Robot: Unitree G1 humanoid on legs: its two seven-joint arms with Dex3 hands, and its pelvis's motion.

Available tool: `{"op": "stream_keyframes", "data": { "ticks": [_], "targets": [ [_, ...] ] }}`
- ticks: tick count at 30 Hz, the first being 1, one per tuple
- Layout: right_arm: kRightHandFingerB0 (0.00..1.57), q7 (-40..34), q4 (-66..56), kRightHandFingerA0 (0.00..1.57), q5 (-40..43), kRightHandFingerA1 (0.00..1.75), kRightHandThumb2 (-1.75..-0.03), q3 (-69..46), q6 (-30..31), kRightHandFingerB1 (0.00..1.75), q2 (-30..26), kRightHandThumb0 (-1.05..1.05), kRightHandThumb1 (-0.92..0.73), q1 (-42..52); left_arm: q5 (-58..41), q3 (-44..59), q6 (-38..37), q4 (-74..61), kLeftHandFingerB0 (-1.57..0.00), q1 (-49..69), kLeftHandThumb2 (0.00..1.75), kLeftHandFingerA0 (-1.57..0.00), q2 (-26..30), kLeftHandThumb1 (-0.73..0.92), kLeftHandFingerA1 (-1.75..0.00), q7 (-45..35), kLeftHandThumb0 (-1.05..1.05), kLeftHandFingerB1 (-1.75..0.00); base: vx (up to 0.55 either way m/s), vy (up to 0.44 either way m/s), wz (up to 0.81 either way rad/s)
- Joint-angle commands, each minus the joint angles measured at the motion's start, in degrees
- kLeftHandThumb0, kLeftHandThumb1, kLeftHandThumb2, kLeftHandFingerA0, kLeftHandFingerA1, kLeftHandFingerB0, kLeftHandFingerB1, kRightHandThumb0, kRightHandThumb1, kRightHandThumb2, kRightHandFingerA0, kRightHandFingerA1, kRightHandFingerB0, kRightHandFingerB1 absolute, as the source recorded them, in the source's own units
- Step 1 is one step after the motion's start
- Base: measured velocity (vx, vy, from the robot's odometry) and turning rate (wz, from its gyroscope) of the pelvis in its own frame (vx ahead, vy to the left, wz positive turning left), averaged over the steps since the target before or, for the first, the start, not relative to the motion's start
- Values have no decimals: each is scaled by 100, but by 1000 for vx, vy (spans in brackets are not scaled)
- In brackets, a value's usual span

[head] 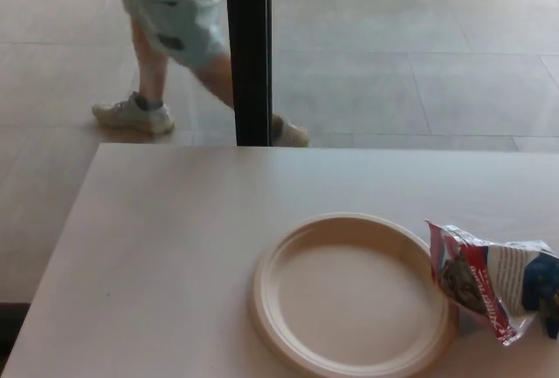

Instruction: The robot uses its right hand to pick up a bag of sunflower seeds kept in the middle of the desk and tilts it over a plate kept next to it to pour out a few seeds and then puts the bag of seeds back on the desk

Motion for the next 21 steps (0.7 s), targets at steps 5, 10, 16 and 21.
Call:
{"op": "stream_keyframes", "data": {
  "ticks": [5, 10, 16, 21],
  "targets": [
    [5, 55, 205, 39, 166, 87, -57, -12, -326, 70, -148, -63, -56, -74, 3, 58, -172, 76, -41, -41, 62, -46, 112, 72, -46, -109, -59, -38, 0, 0, 0],
    [5, 25, 289, 39, 147, 87, -57, 35, -305, 70, -172, -63, -56, -192, 6, 61, -148, 96, -41, -73, 62, -46, 76, 72, -46, -78, -59, -38, 0, 0, 0],
    [5, -32, 380, 39, 118, 87, -57, 109, -276, 70, -145, -63, -56, -313, 12, 66, -107, 118, -41, -108, 62, -46, 92, 72, -46, -58, -59, -38, 0, 0, 0],
    [5, -72, 444, 39, 104, 87, -57, 152, -256, 70, -144, -63, -56, -352, 32, 52, -76, 137, -41, -117, 62, -46, 80, 72, -46, -37, -59, -38, 0, 0, 0]
  ]
}}
